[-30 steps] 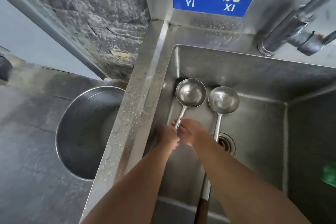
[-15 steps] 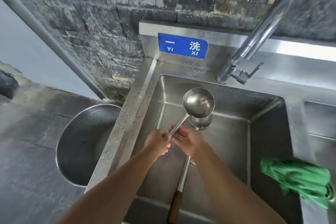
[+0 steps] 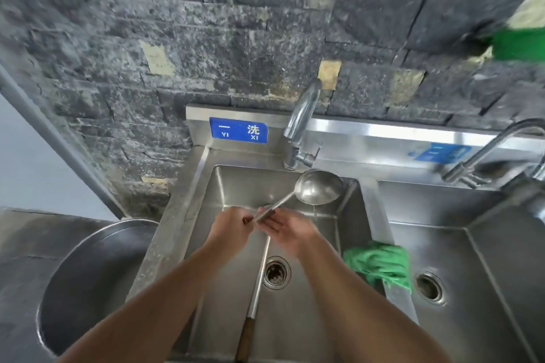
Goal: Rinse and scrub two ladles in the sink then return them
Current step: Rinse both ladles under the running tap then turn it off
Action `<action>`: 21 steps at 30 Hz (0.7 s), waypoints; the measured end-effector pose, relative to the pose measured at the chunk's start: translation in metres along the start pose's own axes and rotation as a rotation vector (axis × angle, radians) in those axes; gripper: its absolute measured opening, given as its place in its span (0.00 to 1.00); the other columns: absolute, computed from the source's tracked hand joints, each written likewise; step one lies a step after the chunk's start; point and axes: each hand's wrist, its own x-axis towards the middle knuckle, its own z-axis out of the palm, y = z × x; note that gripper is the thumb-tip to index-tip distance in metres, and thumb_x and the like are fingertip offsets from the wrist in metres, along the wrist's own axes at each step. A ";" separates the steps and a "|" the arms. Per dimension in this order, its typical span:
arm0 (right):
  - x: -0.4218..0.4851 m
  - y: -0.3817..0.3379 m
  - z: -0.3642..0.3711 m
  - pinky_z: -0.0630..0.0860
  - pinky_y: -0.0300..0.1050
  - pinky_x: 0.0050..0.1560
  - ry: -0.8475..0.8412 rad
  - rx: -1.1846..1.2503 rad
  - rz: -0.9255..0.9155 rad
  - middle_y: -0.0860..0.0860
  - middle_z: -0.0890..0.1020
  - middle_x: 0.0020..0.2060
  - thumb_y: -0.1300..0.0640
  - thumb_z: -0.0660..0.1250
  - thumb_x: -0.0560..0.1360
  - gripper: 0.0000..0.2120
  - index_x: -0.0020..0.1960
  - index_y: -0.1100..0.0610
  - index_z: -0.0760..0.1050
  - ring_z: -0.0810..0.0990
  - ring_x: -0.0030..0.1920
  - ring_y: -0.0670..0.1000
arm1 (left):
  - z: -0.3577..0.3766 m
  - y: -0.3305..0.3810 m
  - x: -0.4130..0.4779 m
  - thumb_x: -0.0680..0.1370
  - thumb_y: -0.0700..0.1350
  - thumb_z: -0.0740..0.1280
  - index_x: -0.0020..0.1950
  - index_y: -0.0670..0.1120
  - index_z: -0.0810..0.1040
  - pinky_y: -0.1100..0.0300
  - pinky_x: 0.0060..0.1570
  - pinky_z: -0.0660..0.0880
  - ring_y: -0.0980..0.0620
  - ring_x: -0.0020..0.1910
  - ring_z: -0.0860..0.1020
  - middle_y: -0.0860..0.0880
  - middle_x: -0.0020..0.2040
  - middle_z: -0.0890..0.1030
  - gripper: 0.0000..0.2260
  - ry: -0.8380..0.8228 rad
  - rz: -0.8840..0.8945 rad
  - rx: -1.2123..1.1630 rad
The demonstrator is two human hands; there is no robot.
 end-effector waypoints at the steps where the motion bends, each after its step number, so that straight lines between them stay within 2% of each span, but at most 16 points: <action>1: -0.005 -0.001 0.002 0.77 0.56 0.61 0.010 0.013 -0.022 0.67 0.77 0.59 0.68 0.56 0.81 0.15 0.66 0.72 0.69 0.79 0.54 0.63 | -0.003 0.001 0.000 0.76 0.45 0.68 0.27 0.49 0.70 0.58 0.29 0.64 0.50 0.29 0.72 0.51 0.25 0.72 0.18 -0.001 0.044 0.014; 3: -0.016 0.000 0.006 0.75 0.57 0.61 0.025 0.024 -0.056 0.68 0.75 0.60 0.68 0.55 0.81 0.15 0.66 0.70 0.68 0.78 0.57 0.65 | -0.009 0.003 -0.002 0.77 0.49 0.69 0.31 0.49 0.73 0.61 0.28 0.62 0.52 0.30 0.71 0.52 0.27 0.72 0.15 -0.015 0.077 0.013; 5: -0.023 0.002 0.008 0.77 0.57 0.59 0.051 0.050 -0.094 0.68 0.76 0.60 0.69 0.54 0.81 0.12 0.62 0.70 0.69 0.78 0.56 0.65 | -0.009 0.002 -0.003 0.77 0.51 0.69 0.32 0.49 0.75 0.62 0.27 0.62 0.52 0.30 0.72 0.52 0.27 0.73 0.14 -0.028 0.092 -0.018; 9: -0.030 0.010 0.005 0.82 0.57 0.49 0.094 0.045 -0.142 0.66 0.81 0.51 0.69 0.55 0.81 0.09 0.54 0.70 0.73 0.82 0.47 0.62 | -0.004 0.002 -0.010 0.74 0.49 0.74 0.33 0.50 0.74 0.63 0.27 0.61 0.55 0.30 0.70 0.54 0.27 0.72 0.13 -0.052 0.105 -0.100; 13: -0.036 0.013 0.004 0.83 0.53 0.42 0.115 0.021 -0.142 0.64 0.82 0.45 0.68 0.54 0.81 0.12 0.47 0.69 0.76 0.81 0.45 0.61 | 0.004 0.000 -0.012 0.72 0.45 0.75 0.28 0.50 0.68 0.62 0.27 0.60 0.53 0.28 0.67 0.54 0.25 0.68 0.19 -0.055 0.165 -0.094; 15: -0.035 0.012 0.002 0.82 0.53 0.48 0.110 0.024 -0.144 0.63 0.83 0.41 0.68 0.55 0.80 0.13 0.46 0.69 0.77 0.82 0.44 0.61 | 0.009 -0.001 -0.010 0.73 0.44 0.74 0.26 0.50 0.67 0.60 0.28 0.61 0.52 0.28 0.68 0.54 0.24 0.68 0.20 -0.059 0.164 -0.103; 17: -0.031 0.011 -0.001 0.78 0.55 0.56 0.099 0.002 -0.135 0.63 0.83 0.40 0.69 0.56 0.80 0.12 0.46 0.69 0.77 0.82 0.43 0.60 | 0.014 -0.003 -0.007 0.73 0.48 0.72 0.27 0.49 0.70 0.57 0.30 0.65 0.48 0.29 0.71 0.53 0.24 0.70 0.17 -0.088 0.131 -0.133; 19: -0.026 0.010 -0.006 0.77 0.57 0.57 0.093 0.002 -0.137 0.65 0.82 0.45 0.70 0.57 0.79 0.09 0.51 0.70 0.76 0.82 0.46 0.62 | 0.018 -0.001 -0.003 0.73 0.51 0.70 0.32 0.45 0.75 0.54 0.32 0.73 0.45 0.29 0.75 0.50 0.26 0.75 0.14 -0.112 0.084 -0.138; 21: -0.022 0.006 -0.014 0.76 0.61 0.61 0.097 0.002 -0.116 0.68 0.81 0.52 0.71 0.58 0.79 0.11 0.59 0.72 0.73 0.81 0.51 0.65 | 0.023 0.002 -0.001 0.75 0.48 0.69 0.37 0.44 0.79 0.53 0.32 0.78 0.46 0.27 0.77 0.46 0.29 0.78 0.11 -0.126 0.043 -0.154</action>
